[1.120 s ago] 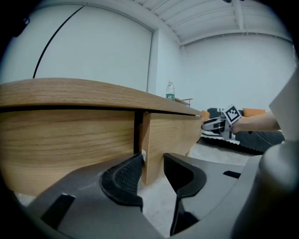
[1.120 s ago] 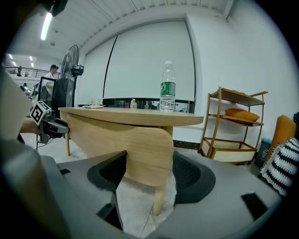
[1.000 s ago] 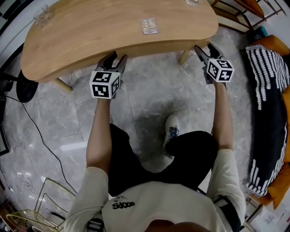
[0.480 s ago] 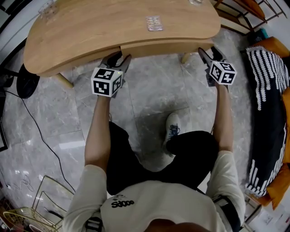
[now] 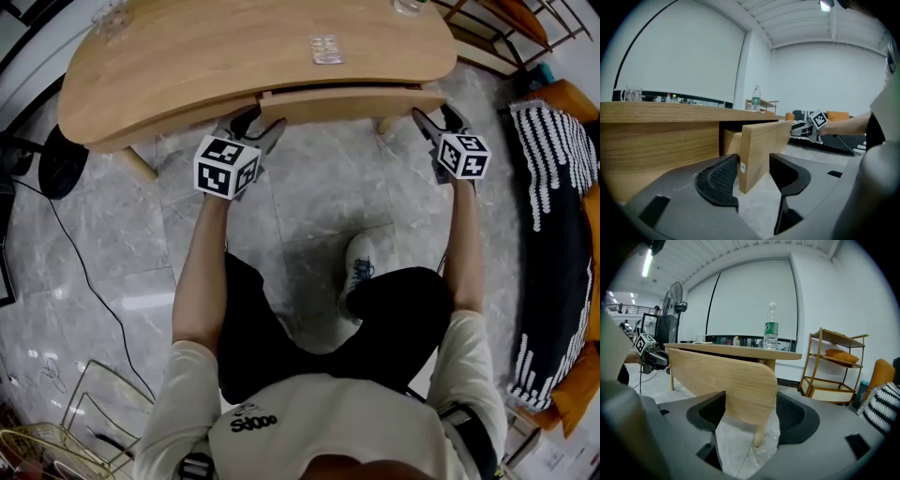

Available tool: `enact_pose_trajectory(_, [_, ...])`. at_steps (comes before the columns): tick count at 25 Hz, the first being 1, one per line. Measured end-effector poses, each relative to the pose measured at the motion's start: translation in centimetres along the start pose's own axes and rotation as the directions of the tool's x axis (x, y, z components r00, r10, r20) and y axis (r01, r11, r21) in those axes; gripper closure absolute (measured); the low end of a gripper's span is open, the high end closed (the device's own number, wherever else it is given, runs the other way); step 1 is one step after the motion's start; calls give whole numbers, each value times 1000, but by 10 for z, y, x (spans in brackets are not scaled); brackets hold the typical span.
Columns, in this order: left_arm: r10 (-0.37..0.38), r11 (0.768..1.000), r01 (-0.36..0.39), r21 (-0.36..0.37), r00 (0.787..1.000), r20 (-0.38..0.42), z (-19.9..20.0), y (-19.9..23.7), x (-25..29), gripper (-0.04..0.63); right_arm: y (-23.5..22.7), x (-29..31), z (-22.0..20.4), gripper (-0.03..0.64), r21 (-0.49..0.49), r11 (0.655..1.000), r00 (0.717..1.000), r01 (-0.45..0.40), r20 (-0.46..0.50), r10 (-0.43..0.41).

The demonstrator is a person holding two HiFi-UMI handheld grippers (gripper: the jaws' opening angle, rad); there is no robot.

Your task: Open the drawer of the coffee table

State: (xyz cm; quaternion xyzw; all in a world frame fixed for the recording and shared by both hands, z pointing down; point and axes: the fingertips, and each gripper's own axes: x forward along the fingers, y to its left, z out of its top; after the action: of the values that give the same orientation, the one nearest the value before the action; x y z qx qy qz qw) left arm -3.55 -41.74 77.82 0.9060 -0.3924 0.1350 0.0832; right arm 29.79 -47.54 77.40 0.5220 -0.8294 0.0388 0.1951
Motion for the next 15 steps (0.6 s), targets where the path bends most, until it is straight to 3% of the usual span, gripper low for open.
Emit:
enact_pose_trajectory(3, [-14,1000,14,7,1000,-4,1,-2,-1,373,-2,0,-1,319,-24,1000,1000,-11,-14,11])
enact_pose_trajectory(10, [-17,1000,17,-15,999,31,2,2,-10,440,4,-4,0,319,0,1000,1000,-4,0,4])
enact_pose_trajectory(15, [-18,999,20,-27,999,39,1,1,-11,440,6,-9,-4,319,0,1000,1000,1,-7,-1])
